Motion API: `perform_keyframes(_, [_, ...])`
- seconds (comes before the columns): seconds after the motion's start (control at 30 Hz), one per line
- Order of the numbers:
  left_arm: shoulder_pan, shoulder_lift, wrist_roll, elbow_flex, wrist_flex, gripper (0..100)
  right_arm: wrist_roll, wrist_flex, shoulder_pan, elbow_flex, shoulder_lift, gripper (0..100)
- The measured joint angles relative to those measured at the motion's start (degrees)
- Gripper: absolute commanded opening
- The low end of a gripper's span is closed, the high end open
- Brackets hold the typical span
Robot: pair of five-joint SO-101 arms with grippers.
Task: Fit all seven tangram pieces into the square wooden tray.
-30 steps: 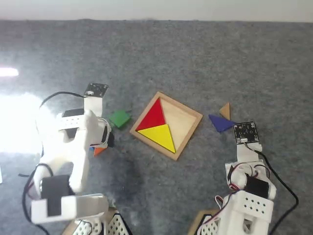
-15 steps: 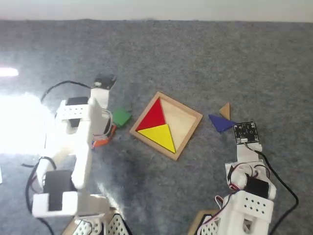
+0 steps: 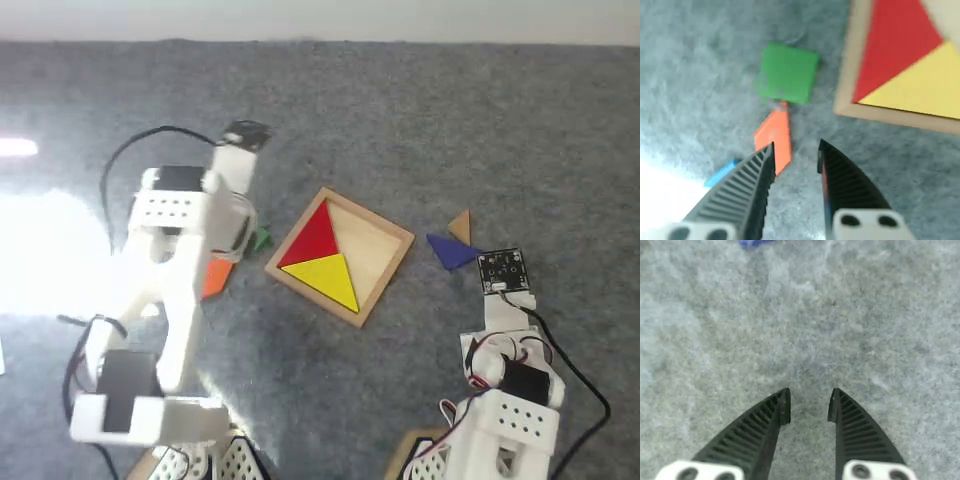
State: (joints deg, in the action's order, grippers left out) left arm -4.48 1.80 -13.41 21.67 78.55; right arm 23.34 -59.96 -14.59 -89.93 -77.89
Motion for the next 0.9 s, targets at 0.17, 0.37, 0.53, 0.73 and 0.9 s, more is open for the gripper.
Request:
perform_keyframes(0.17, [-5.2, -2.2, 0.1, 2.5, -1.8, 14, 0.0, 0.0, 0.0, 0.0, 0.0, 14.3])
perform_keyframes(0.37, [-5.5, -2.7, 0.3, 13.4, -13.4, 18, 0.0, 0.0, 0.0, 0.0, 0.0, 14.3])
perform_keyframes(0.53, [-6.0, -2.6, 0.3, 17.5, -19.3, 18, 0.0, 0.0, 0.0, 0.0, 0.0, 14.3])
perform_keyframes(0.73, [-6.0, -2.6, 2.0, 17.6, -20.5, 18, 0.0, 0.0, 0.0, 0.0, 0.0, 14.3])
perform_keyframes(0.9, [-6.0, -2.6, 2.0, 17.6, -20.5, 18, 0.0, 0.0, 0.0, 0.0, 0.0, 14.3])
